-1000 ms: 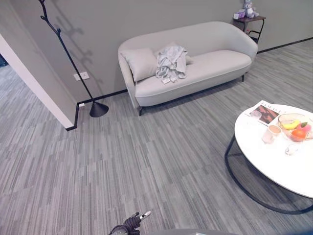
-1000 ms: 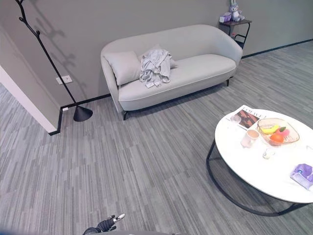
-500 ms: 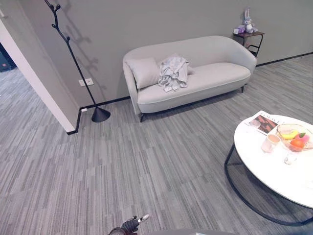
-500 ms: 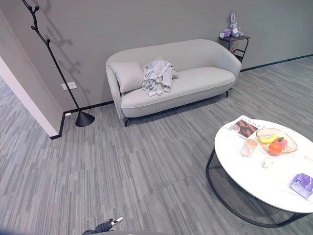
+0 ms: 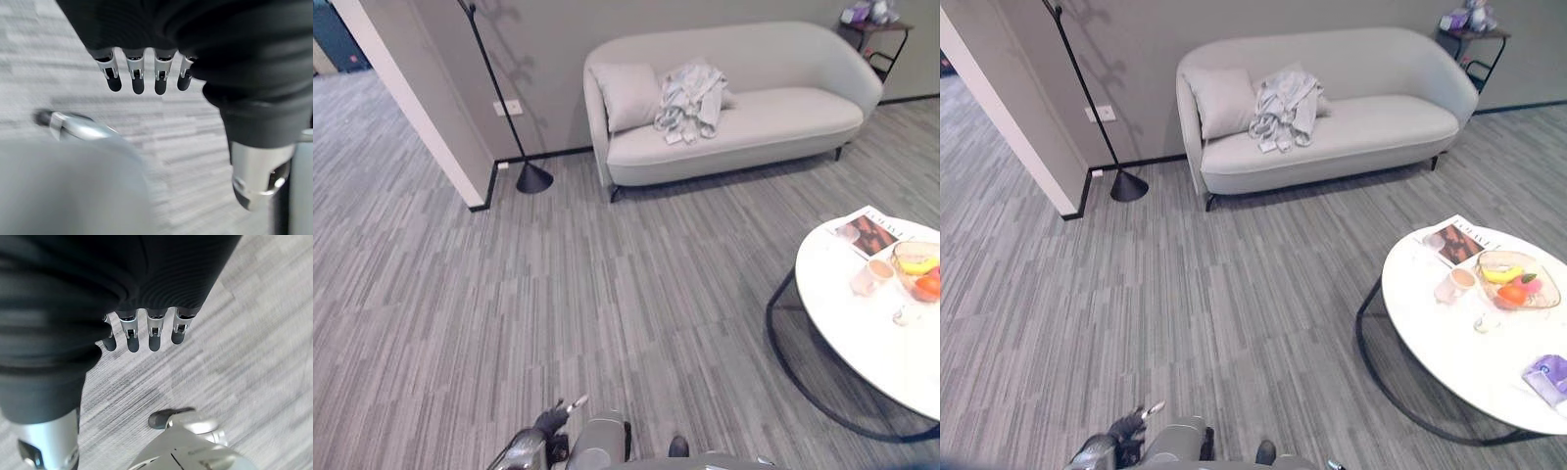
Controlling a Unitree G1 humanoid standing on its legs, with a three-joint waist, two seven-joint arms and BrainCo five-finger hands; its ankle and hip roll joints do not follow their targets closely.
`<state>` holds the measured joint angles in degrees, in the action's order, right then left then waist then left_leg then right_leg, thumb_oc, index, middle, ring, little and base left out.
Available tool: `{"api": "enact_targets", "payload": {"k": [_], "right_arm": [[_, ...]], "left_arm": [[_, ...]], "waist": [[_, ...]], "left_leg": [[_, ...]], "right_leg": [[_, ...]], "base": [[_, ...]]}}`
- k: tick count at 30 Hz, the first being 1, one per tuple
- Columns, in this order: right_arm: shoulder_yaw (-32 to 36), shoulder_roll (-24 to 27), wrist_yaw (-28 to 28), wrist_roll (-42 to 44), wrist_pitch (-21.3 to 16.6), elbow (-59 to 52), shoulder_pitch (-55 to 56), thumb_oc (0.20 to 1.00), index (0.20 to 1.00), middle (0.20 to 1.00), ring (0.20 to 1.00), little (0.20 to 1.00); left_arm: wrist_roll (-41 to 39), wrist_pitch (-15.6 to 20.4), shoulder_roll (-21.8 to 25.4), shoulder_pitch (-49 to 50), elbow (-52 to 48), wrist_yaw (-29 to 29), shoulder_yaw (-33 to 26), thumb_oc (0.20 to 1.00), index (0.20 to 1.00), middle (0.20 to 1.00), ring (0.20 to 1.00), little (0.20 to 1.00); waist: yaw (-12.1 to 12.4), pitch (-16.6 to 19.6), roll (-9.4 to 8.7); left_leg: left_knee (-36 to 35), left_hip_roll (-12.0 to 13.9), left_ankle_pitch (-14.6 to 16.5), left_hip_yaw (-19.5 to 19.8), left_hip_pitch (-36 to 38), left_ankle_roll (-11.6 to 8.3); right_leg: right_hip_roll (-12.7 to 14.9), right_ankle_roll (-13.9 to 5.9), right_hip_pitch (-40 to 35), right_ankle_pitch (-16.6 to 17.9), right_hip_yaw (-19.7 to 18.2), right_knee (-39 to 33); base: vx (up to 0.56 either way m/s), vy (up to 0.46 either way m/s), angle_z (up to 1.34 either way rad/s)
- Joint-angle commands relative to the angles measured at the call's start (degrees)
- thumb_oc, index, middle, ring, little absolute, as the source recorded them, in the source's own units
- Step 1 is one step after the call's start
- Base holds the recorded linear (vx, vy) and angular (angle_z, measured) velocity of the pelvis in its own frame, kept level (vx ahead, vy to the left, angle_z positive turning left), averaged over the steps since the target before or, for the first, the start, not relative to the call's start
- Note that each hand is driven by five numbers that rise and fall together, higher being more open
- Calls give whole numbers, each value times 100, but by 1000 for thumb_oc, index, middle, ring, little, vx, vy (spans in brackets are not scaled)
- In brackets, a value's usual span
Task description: Hang the clothes on the sofa on the clothes rack.
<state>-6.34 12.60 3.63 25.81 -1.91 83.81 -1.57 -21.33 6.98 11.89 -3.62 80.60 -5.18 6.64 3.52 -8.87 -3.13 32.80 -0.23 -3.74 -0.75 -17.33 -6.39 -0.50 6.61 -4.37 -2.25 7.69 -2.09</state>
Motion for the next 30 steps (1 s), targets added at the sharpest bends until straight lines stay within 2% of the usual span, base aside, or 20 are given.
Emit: {"api": "enact_targets", "payload": {"k": [1,3,5,8,9,10,11,12,14,15,16,17,18,19,21,22,24,26,27,30], "right_arm": [[-151,74,16,-135,-25,-9,42,1000,1000,1000,1000,1000],[-331,59,28,-261,-72,-45,20,1000,1000,1000,1000,1000],[-431,22,31,-366,-77,-23,-57,1000,1000,1000,1000,1000],[-754,-125,108,-876,-15,-12,-183,1000,1000,1000,1000,1000],[-755,-128,107,-876,-15,-12,-181,1000,1000,1000,1000,1000],[-842,-213,122,-1017,-27,-31,-138,1000,1000,1000,1000,1000],[-990,-342,158,-1129,21,-130,-174,1000,1000,1000,1000,1000],[-1066,-403,199,-1160,12,-153,-145,1000,1000,1000,1000,1000],[-1153,-472,237,-1238,-16,-197,-152,1000,1000,1000,1000,1000],[-1218,-447,195,-1293,-30,-364,-258,1000,1000,1000,1000,1000],[-1211,-427,162,-1277,-37,-521,-331,1000,1000,1000,1000,1000],[-1192,-388,120,-1240,-53,-693,-381,1000,1000,1000,1000,1000],[-1192,-385,120,-1240,-53,-694,-381,1000,1000,1000,1000,1000],[-1162,-335,57,-1085,-121,-1046,-487,1000,1000,1000,1000,1000],[-1164,-313,51,-837,-198,-1310,-484,1000,1000,1000,1000,1000],[-1083,-238,47,-580,-212,-1411,-419,1000,1000,1000,1000,1000],[-989,-188,55,-460,-157,-1325,-394,1000,1000,1000,1000,1000],[-990,-186,56,-459,-158,-1323,-393,1000,1000,1000,1000,1000],[-751,-188,121,-356,-87,-1057,-311,1000,1000,1000,1000,1000],[-523,-191,227,-386,-17,-747,-150,1000,1000,1000,1000,1000]], "left_arm": [[215,-136,-335,465,184,-78,182,1000,1000,1000,1000,1000],[300,-167,-316,631,344,-117,59,1000,1000,1000,1000,1000],[405,-179,-311,688,433,-118,0,1000,1000,1000,1000,1000],[617,-230,-256,817,625,-122,-180,1000,1000,1000,1000,1000],[618,-230,-253,818,625,-122,-182,1000,1000,1000,1000,1000],[619,-193,-238,826,650,-104,-227,1000,1000,1000,1000,1000],[484,-164,-174,735,542,-16,-258,1000,1000,1000,1000,1000],[362,-136,-152,688,488,15,-287,1000,1000,1000,1000,1000],[157,-103,-93,549,298,81,-318,1000,1000,1000,1000,1000],[70,-63,-61,347,31,131,-180,1000,1000,1000,1000,1000],[40,-41,-74,239,-87,174,-87,1000,1000,1000,1000,1000],[97,-12,-75,157,-185,211,29,1000,1000,1000,1000,1000],[97,-12,-78,157,-184,211,29,1000,1000,1000,1000,1000],[116,15,-52,75,-311,274,187,1000,1000,1000,1000,1000],[169,57,-32,19,-396,287,310,1000,1000,1000,1000,1000],[267,105,-33,-103,-382,342,461,1000,1000,1000,1000,1000],[399,104,-35,-120,-251,328,448,1000,1000,1000,1000,1000],[400,107,-37,-120,-248,327,448,1000,1000,1000,1000,1000],[605,71,-108,2,215,275,231,1000,1000,1000,1000,1000],[937,23,-204,167,496,142,121,1000,1000,1000,1000,1000]], "waist": [[273,-15,138],[533,73,328],[738,85,353],[1063,298,213],[1072,293,200],[1104,377,141],[1182,499,-75],[1220,582,-197],[1345,671,-363],[1309,664,-352],[1231,657,-253],[1120,658,-137],[1123,667,-125],[760,561,217],[405,449,425],[50,290,475],[-55,285,352],[-61,250,377],[-149,256,283],[-287,348,272]], "left_leg": [[-1080,-89,-131,-119,-166,555],[-2814,-209,-733,-94,-257,491],[-3628,-344,-906,-127,-491,426],[-3780,-315,-1013,-203,-654,483],[-3780,-321,-1006,-219,-645,485],[-3780,-300,-1251,-183,-564,531],[-3576,-324,-1405,-277,-508,596],[-3468,-395,-1309,-303,-467,679],[-3294,-527,-1014,-462,-289,851],[-3246,-617,-685,-548,68,1026],[-3262,-633,-516,-557,336,1117],[-3303,-636,-380,-566,595,1198],[-3298,-622,-380,-565,583,1196],[-3573,-523,-212,-421,1299,1265],[-3710,-494,-58,-120,1810,1199],[-3736,-512,207,328,2270,1068],[-3780,-592,444,586,2532,978],[-3780,-566,467,594,2585,973],[-3780,-570,848,926,3038,872],[-3780,-445,1209,1220,3542,787]], "right_leg": [[7,-552,-735,-145,-293,-210],[-213,-546,-965,-355,-453,-226],[-305,-548,-1245,-525,-658,-255],[-282,-581,-1750,-780,-1223,-232],[-266,-583,-1757,-784,-1231,-233],[-236,-607,-1884,-820,-1321,-211],[-13,-728,-1940,-652,-1327,-32],[115,-865,-1856,-281,-1289,231],[319,-1399,-1657,709,-1113,1061],[430,-1862,-1223,1537,-794,2185],[545,-1983,-931,1975,-528,2824],[634,-1903,-730,2057,-262,3225],[620,-1900,-721,2069,-265,3217],[708,-1567,134,1452,80,4113],[706,-1292,703,637,314,3915],[705,-1147,1207,449,366,2422],[745,-1276,1323,771,103,975],[717,-1273,1237,791,123,910],[763,-1521,1673,1362,-132,-281],[739,-1617,1959,1520,-223,-291]], "base": [[233,38,-28],[438,44,-15],[590,34,38],[547,44,-68],[659,56,-115],[716,74,-115],[930,94,-90],[854,95,-66],[700,91,-62],[736,167,-85],[680,228,-95],[335,153,-69],[502,256,2],[490,214,55],[693,101,126],[728,-131,129],[504,-156,99],[327,-95,122],[506,-137,86],[760,-195,148]]}}
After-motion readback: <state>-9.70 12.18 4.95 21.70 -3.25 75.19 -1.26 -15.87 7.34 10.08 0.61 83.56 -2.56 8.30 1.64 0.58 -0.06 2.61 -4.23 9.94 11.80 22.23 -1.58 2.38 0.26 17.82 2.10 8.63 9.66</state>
